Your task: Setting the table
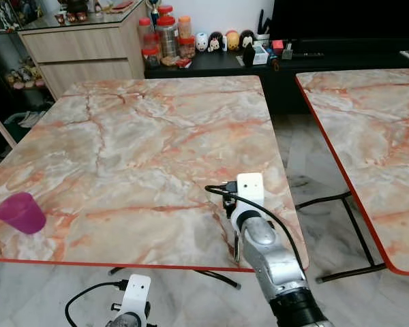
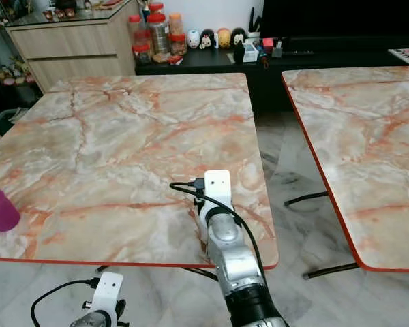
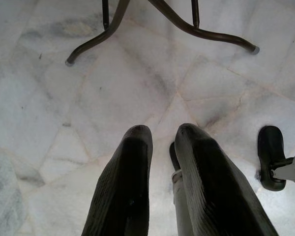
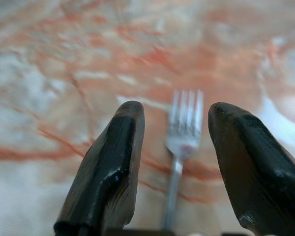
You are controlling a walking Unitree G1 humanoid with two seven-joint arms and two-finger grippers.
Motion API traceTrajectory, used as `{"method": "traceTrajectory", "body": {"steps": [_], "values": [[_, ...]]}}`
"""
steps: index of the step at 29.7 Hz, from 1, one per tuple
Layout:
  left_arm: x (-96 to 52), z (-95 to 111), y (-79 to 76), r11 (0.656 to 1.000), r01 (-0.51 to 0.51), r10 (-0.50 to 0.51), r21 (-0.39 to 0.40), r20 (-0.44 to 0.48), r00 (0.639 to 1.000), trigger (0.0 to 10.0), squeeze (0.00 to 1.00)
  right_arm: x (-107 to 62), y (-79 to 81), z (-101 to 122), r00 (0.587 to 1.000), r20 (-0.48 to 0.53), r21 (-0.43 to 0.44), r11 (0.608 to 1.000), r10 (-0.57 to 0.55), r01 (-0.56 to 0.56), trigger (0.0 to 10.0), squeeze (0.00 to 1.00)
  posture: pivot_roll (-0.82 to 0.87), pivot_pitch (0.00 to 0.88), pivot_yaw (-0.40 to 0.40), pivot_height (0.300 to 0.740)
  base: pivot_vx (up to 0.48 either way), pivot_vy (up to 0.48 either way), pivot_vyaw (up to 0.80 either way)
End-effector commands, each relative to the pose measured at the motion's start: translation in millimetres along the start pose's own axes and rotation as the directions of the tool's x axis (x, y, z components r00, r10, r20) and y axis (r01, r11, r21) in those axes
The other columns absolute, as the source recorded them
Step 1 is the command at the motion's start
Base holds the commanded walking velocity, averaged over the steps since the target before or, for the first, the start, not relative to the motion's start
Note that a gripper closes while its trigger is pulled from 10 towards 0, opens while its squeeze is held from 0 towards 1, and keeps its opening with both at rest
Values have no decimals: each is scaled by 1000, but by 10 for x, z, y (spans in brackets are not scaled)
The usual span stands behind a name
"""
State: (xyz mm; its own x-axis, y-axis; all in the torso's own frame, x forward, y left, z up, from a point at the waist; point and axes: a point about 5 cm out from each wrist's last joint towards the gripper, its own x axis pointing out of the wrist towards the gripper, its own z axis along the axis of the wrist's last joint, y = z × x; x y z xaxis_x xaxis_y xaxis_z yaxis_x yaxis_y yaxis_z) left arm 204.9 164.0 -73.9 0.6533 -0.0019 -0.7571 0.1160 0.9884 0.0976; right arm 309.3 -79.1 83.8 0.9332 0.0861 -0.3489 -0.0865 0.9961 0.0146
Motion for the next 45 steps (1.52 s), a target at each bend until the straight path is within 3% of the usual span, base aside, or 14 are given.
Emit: {"method": "traceTrajectory", "body": {"steps": [1, 45], "values": [[-9, -44, 44, 1000, -14, 14, -7, -17, 1000, 10000, 0, -68, 117, -100, 999, -36, 33, 999, 20, -19, 10000, 0, -48, 1, 50, 740, 0, 0, 0], [-10, -55, -1, 1000, -5, 4, -8, -20, 1000, 10000, 0, -65, 130, -333, 985, -162, 54, 997, 57, -49, 10000, 0, -61, 8, 46, 740, 0, 0, 0]]}}
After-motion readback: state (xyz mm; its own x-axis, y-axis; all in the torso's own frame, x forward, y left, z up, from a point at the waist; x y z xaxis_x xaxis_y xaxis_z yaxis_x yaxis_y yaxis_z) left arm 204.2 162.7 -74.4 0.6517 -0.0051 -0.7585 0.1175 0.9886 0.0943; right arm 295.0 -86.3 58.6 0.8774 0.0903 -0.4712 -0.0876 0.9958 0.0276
